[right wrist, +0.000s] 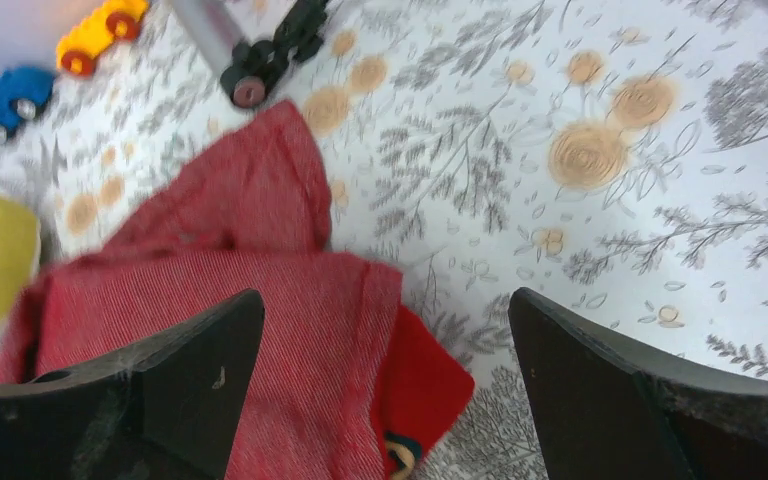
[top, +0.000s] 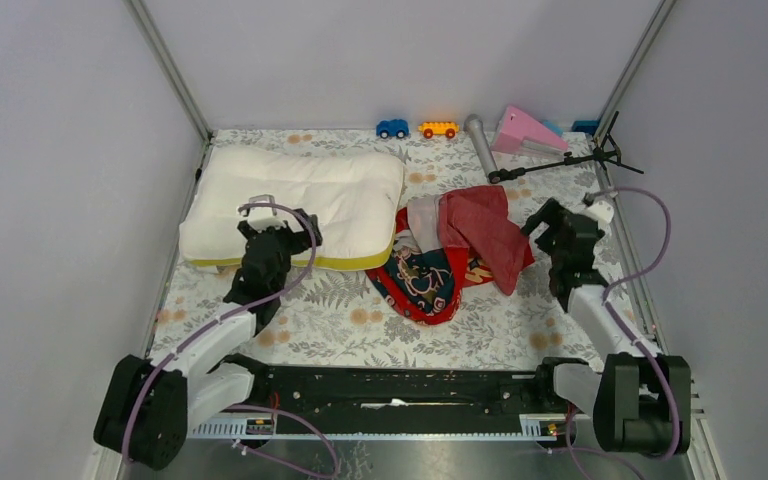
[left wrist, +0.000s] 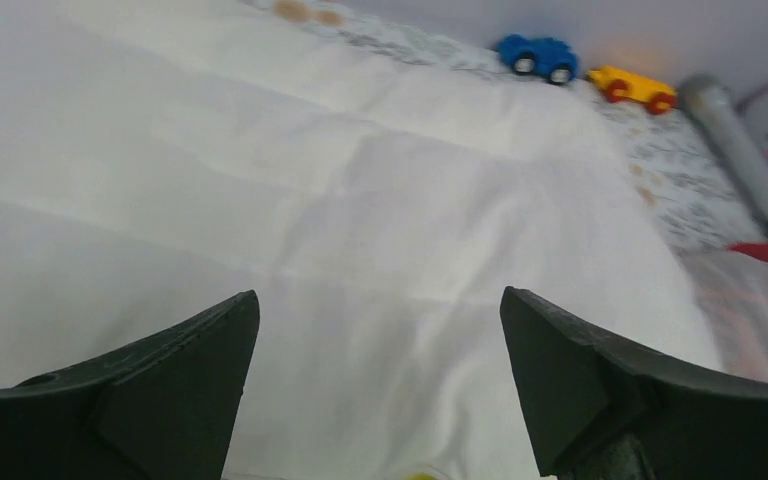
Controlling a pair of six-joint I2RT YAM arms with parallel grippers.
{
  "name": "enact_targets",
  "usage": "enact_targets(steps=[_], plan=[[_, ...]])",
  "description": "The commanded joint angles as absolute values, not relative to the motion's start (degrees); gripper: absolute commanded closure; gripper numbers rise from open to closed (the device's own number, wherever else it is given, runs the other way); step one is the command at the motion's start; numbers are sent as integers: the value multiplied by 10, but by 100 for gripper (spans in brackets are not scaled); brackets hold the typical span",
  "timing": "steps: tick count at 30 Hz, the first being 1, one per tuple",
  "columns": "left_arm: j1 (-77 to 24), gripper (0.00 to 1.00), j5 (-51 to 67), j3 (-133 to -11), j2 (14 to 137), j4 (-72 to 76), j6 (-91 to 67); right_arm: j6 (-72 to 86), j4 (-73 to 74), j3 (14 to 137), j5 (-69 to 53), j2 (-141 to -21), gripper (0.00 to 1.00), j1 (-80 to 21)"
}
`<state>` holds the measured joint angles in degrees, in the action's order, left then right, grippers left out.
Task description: Remove the pillowcase from the pillow
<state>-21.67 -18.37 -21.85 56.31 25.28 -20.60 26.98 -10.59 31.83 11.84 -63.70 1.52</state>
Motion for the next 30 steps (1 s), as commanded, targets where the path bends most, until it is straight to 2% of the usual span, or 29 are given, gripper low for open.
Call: enact_targets(steps=[1,4,6,8,17,22,24,30], plan=[[-152,1,-225,-210,640,389,-133,174,-401,183,58,-599,0,16],[-122,1,-237,-186,693,471,-96,118,-403,196,78,-661,0,16],[-105,1,-235,-168,711,540,-76,109,-466,187,84,-710,0,16],[-90,1,-217,-167,717,558,-71,86,-428,224,98,-735,0,16],[-74,1,-200,-169,733,569,-47,46,-562,170,79,-801,0,16],[-74,1,-200,-164,726,560,-47,4,-716,137,-33,-893,0,14],[-73,1,-207,-160,736,554,-49,3,-668,146,-14,-874,0,13],[-70,1,-184,-162,826,615,-42,5,-699,140,-15,-887,0,12]])
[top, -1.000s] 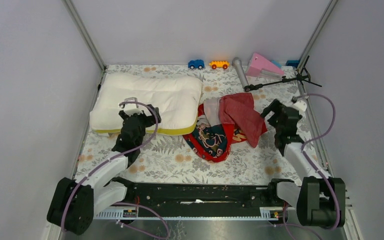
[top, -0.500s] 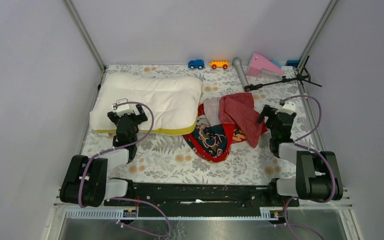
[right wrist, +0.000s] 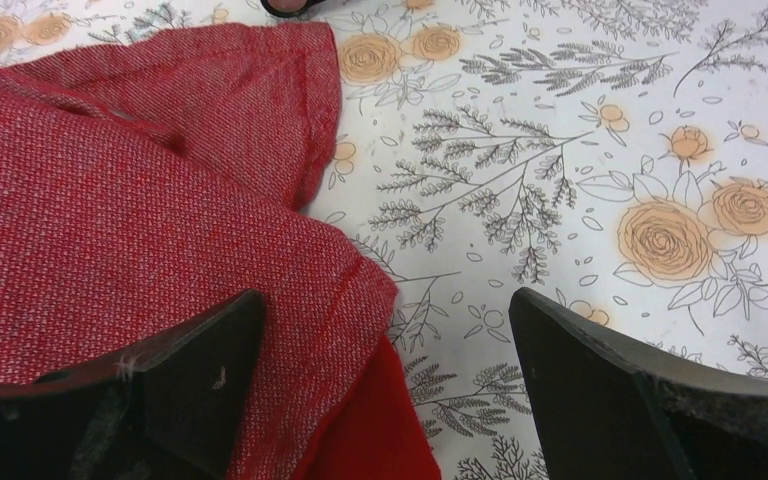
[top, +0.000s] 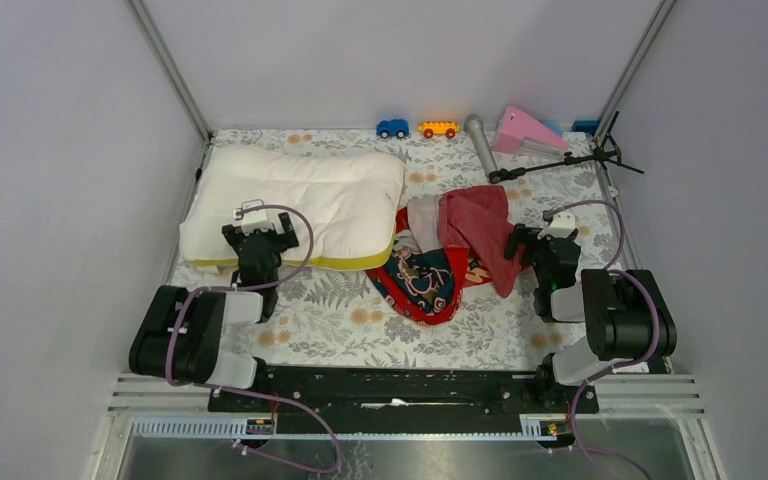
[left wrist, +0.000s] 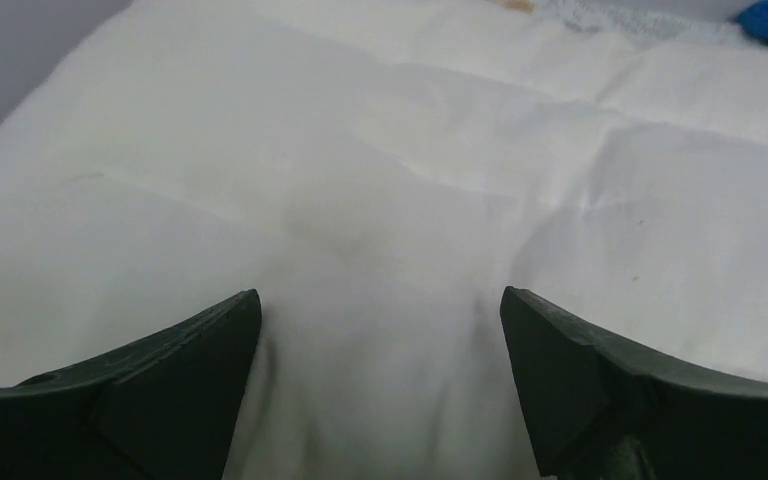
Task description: Remove the pillowcase from the pillow
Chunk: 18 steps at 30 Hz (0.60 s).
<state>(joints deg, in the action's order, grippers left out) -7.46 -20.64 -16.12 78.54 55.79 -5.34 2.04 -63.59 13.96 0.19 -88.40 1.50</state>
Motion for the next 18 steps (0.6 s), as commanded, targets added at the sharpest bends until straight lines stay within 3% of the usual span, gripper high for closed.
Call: enact_targets(steps=[1,11,18], plan=[[-70,1,-179,-168,834,609,-40,5,-694,141,-14,-885,0,13],[-58,1,-139,-179,853,600,-41,6,-693,141,-12,-885,0,13],[-41,1,-90,-140,871,686,-39,6,-693,141,-12,-885,0,13]])
